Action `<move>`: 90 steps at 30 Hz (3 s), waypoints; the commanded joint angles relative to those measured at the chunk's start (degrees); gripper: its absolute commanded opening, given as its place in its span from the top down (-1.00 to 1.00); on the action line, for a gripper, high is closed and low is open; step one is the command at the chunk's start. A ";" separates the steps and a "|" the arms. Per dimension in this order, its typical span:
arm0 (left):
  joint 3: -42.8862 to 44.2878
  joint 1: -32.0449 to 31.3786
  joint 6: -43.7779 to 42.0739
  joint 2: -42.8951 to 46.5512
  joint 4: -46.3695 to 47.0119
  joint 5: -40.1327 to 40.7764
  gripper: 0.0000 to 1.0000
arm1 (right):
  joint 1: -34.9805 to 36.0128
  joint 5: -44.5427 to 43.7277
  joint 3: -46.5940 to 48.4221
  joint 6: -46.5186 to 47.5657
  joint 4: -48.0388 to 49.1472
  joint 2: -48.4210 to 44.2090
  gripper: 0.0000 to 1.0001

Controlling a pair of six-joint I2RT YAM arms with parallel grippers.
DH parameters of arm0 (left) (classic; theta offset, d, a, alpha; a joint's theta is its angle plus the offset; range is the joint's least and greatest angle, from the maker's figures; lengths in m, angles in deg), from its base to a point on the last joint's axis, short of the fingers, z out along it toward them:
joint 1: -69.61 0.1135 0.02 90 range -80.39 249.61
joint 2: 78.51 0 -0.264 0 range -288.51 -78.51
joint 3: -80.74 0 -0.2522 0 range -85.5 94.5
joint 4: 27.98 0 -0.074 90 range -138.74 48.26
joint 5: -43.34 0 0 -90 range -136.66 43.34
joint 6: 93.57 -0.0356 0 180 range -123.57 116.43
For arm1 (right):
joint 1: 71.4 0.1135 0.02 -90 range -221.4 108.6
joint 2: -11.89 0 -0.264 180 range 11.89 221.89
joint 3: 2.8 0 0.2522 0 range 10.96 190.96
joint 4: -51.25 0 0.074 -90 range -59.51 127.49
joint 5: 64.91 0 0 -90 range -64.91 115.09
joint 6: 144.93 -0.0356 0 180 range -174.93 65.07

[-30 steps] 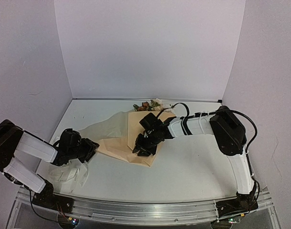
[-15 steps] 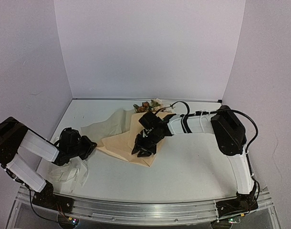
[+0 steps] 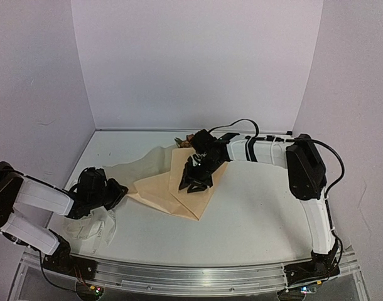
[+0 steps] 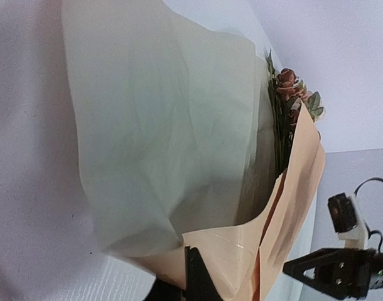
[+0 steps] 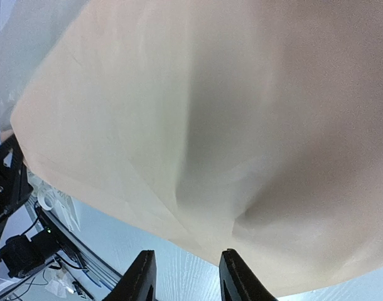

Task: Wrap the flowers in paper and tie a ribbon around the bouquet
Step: Pick up the two-thirds-folded wrapping paper from the center of the board, then press the fold line on the 2/3-folded wrapping paper.

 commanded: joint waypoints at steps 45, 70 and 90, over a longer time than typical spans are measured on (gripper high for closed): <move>2.92 -5.53 -9.78 -11.50 12.43 -3.08 0.66 | 1.41 1.86 12.35 6.23 -4.89 11.53 0.37; 12.19 -9.48 -14.38 -4.12 -3.66 -0.50 0.72 | 2.47 -3.87 13.05 3.71 -6.41 16.12 0.72; 10.97 -9.05 -2.98 -14.71 -8.40 6.00 0.80 | 2.91 1.13 8.66 13.53 -3.86 7.94 0.42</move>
